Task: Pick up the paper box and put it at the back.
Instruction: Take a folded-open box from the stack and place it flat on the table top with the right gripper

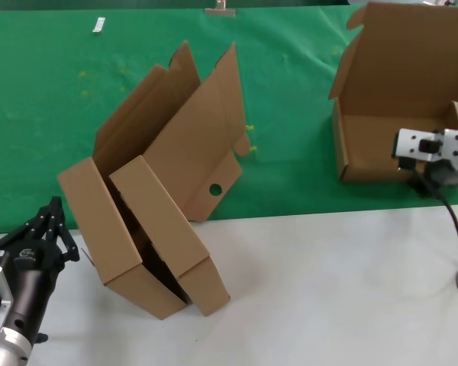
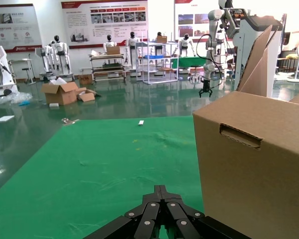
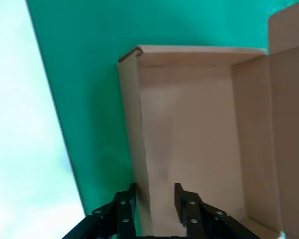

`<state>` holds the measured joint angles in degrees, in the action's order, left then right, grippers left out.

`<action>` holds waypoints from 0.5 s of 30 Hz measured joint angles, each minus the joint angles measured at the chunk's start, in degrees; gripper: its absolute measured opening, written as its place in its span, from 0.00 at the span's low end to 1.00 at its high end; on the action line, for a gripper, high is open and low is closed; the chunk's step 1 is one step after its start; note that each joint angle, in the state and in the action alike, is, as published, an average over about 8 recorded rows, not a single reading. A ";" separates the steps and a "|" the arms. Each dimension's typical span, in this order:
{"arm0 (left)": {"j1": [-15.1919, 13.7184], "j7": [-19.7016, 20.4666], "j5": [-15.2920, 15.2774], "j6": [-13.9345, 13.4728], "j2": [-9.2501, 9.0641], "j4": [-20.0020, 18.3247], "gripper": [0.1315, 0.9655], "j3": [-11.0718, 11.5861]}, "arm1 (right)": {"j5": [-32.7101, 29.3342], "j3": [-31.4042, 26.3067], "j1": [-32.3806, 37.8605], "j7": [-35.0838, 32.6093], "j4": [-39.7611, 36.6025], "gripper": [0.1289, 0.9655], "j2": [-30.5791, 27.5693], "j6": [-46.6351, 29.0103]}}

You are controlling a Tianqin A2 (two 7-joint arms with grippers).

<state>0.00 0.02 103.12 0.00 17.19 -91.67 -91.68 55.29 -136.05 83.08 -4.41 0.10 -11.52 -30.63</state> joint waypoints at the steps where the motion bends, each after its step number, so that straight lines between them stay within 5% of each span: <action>1: 0.00 0.00 0.00 0.00 0.00 0.00 0.02 0.00 | 0.01 -0.09 0.25 -0.01 0.00 0.18 -0.13 -0.18; 15: 0.00 0.00 0.00 0.00 0.00 0.00 0.02 0.00 | 3.69 2.48 7.06 -2.71 0.08 0.48 -3.64 -5.67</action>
<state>0.00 0.02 103.12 0.00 17.19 -91.67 -91.68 58.98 -133.57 90.14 -7.12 0.18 -15.16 -36.30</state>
